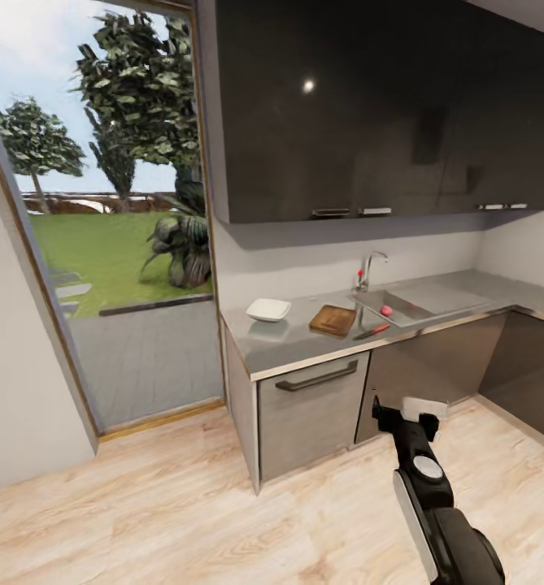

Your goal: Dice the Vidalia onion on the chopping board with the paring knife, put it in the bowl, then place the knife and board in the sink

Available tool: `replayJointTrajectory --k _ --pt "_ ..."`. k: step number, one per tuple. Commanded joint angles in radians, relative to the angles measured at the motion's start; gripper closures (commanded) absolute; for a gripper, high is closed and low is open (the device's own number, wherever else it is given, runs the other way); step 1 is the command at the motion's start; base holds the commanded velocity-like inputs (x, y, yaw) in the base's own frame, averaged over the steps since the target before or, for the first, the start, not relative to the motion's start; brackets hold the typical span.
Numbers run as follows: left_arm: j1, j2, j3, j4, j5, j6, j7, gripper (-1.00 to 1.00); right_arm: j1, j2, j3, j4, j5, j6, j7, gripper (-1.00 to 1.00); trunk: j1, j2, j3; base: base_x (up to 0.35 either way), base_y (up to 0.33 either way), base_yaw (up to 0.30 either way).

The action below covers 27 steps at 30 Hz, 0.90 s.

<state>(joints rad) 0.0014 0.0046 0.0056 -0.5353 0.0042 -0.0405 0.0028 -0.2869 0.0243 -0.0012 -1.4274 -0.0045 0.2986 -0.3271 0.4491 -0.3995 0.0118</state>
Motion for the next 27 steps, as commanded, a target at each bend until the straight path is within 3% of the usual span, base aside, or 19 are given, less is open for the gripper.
replayJointTrajectory --k 1,5,8,9,11,14,17,19,27 --pt "0.0 0.0 0.001 0.0 0.0 -0.002 0.0 -1.0 -0.035 0.004 0.0 -0.001 -0.001 0.032 -0.005 -1.0 0.001 0.0 0.0 0.331 0.118 0.0" --pt "0.0 0.0 0.001 0.0 0.0 -0.002 0.0 -1.0 -0.153 0.052 0.001 0.005 0.001 0.111 -0.008 -1.0 0.001 0.0 0.0 0.317 0.169 0.0" --pt "0.0 -0.001 0.001 0.001 0.0 -0.002 0.0 -1.0 -0.225 0.064 0.001 0.037 0.001 0.13 -0.009 -1.0 0.001 0.0 0.0 0.297 0.203 0.0" --pt "0.0 -0.001 0.001 0.001 0.0 -0.002 0.0 -1.0 -0.286 0.068 0.001 0.092 0.0 0.134 -0.009 -1.0 0.001 0.0 0.0 0.288 0.213 0.0" --pt "0.0 -0.001 0.001 0.001 0.0 -0.002 0.0 -1.0 -0.312 0.071 0.0 0.122 0.0 0.132 -0.009 -1.0 0.001 0.0 0.0 0.264 0.201 0.0" --pt "0.0 -0.001 0.0 0.001 0.0 -0.002 0.0 -1.0 -0.326 0.081 0.002 0.153 -0.019 0.122 -0.008 -1.0 0.001 0.0 0.0 0.09 0.071 0.0" --pt "0.0 -0.001 0.0 0.0 0.0 -0.002 -0.001 -1.0 -0.329 0.082 0.002 0.169 -0.095 0.122 -0.013 -1.0 0.001 0.0 0.0 0.023 0.018 0.0" --pt "0.0 -0.001 0.0 0.0 0.0 -0.002 -0.001 -1.0 -0.33 0.082 0.001 0.195 -0.122 0.124 -0.039 -1.0 0.001 0.0 0.0 0.006 0.005 0.0" --pt "0.0 -0.001 -0.001 0.001 0.0 -0.002 -0.001 -1.0 -0.331 0.082 0.0 0.215 -0.147 0.126 -0.194 -1.0 0.001 0.0 0.0 0.001 0.001 0.0"
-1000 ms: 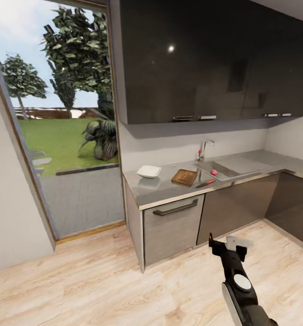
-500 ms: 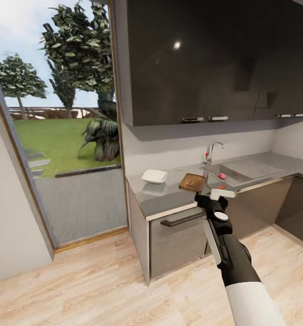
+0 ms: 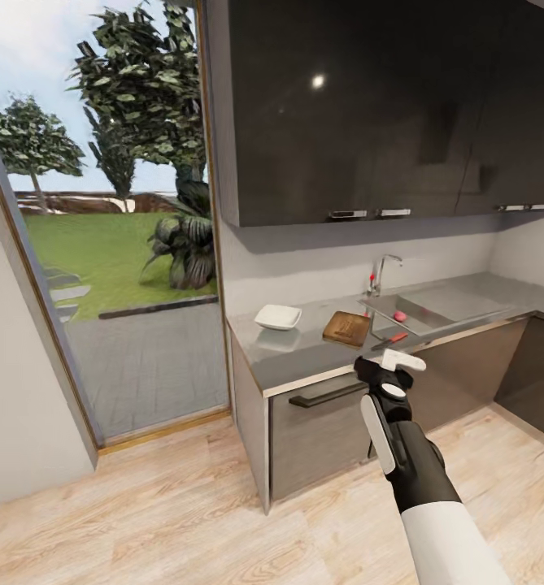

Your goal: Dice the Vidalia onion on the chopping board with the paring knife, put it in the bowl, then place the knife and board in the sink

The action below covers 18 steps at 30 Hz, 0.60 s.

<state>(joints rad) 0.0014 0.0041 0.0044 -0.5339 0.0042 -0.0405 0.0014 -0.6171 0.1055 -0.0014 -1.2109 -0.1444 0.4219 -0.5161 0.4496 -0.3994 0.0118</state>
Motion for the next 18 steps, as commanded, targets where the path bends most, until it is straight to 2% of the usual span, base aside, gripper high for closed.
replayJointTrajectory --k 1,6,11,18 --pt "0.0 0.0 0.0 0.0 0.0 -0.002 0.0 -1.0 0.0 0.0 0.0 -0.001 -0.007 0.003 -0.009 -1.0 0.0 -0.001 0.0 0.0 0.0 0.0" --pt "0.0 -0.001 0.0 0.0 0.001 -0.002 0.0 -1.0 0.0 0.0 0.0 -0.001 -0.013 0.004 -0.022 -1.0 0.0 -0.001 0.0 0.035 0.0 0.0" --pt "0.0 -0.001 0.0 0.0 0.0 -0.002 0.0 -1.0 0.0 -0.004 -0.001 -0.001 -0.066 0.006 -0.024 -1.0 0.0 -0.001 0.0 0.108 0.0 0.0" --pt "0.0 -0.002 0.0 0.0 0.0 -0.002 0.0 -1.0 0.0 -0.007 -0.003 -0.001 -0.084 0.006 -0.025 -1.0 0.0 -0.001 0.0 0.207 0.0 0.0"
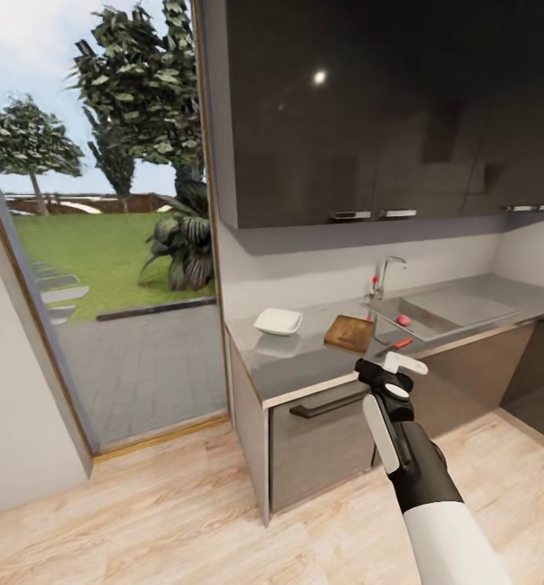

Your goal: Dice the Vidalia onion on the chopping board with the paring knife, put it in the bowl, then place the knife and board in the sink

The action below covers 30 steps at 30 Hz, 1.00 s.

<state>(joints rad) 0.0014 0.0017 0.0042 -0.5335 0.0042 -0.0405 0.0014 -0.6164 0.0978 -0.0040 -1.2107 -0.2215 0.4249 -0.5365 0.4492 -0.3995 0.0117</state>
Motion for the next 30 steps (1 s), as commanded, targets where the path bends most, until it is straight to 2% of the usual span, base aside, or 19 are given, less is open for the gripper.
replayJointTrajectory --k 1,3,8,19,30 --pt "0.0 0.0 0.0 0.0 0.0 -0.002 0.0 -1.0 0.0 0.0 0.0 -0.001 -0.008 0.003 -0.005 -1.0 0.001 0.0 0.0 0.264 0.0 0.0" --pt "0.0 0.0 -0.001 0.0 0.0 -0.003 0.0 -1.0 0.0 -0.001 -0.01 -0.001 -0.015 0.003 -0.005 -1.0 0.001 0.0 0.0 0.272 0.0 0.0" --pt "0.0 0.0 -0.001 0.0 0.0 -0.004 0.0 -1.0 0.0 0.006 -0.076 -0.001 -0.019 0.022 -0.008 -1.0 0.001 0.0 0.0 0.279 0.0 0.0" --pt "0.0 0.0 -0.001 0.001 0.0 -0.024 0.0 -1.0 0.0 0.008 -0.081 -0.001 -0.018 0.034 -0.008 -1.0 0.001 0.0 0.0 0.28 0.005 0.0" --pt "0.0 0.0 -0.001 0.001 0.0 -0.027 0.0 -1.0 0.0 0.008 -0.082 0.001 -0.016 0.034 -0.008 -1.0 0.001 0.0 0.0 0.28 0.123 0.0"
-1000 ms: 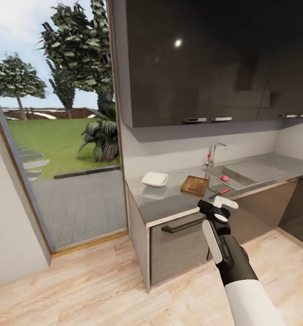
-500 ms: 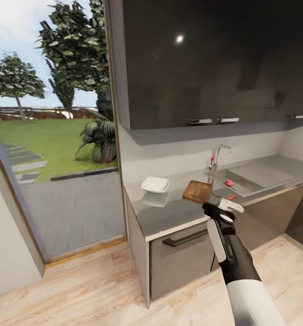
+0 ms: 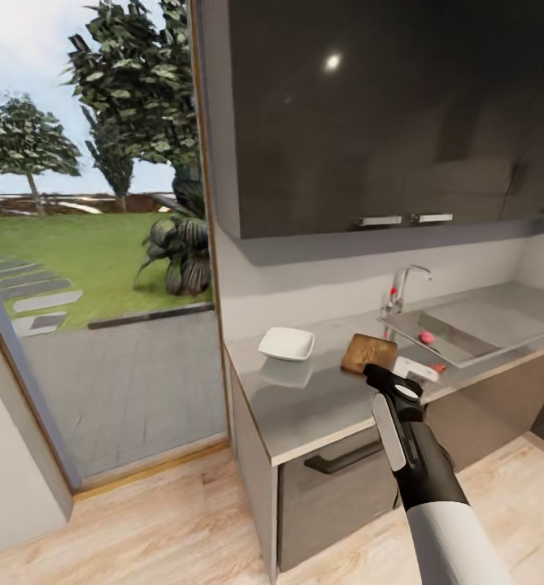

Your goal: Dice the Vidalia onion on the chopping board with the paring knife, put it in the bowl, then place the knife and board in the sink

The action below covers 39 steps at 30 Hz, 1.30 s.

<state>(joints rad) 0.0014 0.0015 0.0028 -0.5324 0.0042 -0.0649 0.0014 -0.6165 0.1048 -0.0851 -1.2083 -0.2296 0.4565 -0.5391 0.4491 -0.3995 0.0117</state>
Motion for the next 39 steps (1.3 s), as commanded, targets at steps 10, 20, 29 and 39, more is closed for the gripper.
replayJointTrajectory --k 10,20,29,39 --pt "0.0 0.0 0.0 0.007 0.0 -0.003 0.0 -1.0 0.0 0.003 0.002 0.009 -0.011 0.002 -0.068 -1.0 0.001 -0.001 0.0 0.101 0.069 0.0" --pt "0.0 -0.002 0.0 0.012 0.0 -0.003 0.0 -1.0 -0.176 0.019 0.009 0.105 -0.014 0.02 -0.307 -1.0 0.001 -0.001 0.0 0.001 0.0 0.0" --pt "0.0 -0.003 -0.001 0.012 0.0 -0.003 0.0 -1.0 -0.604 0.034 0.008 0.515 -0.011 0.054 -0.333 -1.0 0.001 -0.001 0.0 0.0 0.0 0.0" --pt "0.0 -0.003 -0.001 0.012 0.0 -0.003 0.0 -1.0 -0.714 0.009 -0.302 0.627 -0.032 -0.01 -0.412 -1.0 0.001 -0.001 0.0 0.0 0.0 0.0"
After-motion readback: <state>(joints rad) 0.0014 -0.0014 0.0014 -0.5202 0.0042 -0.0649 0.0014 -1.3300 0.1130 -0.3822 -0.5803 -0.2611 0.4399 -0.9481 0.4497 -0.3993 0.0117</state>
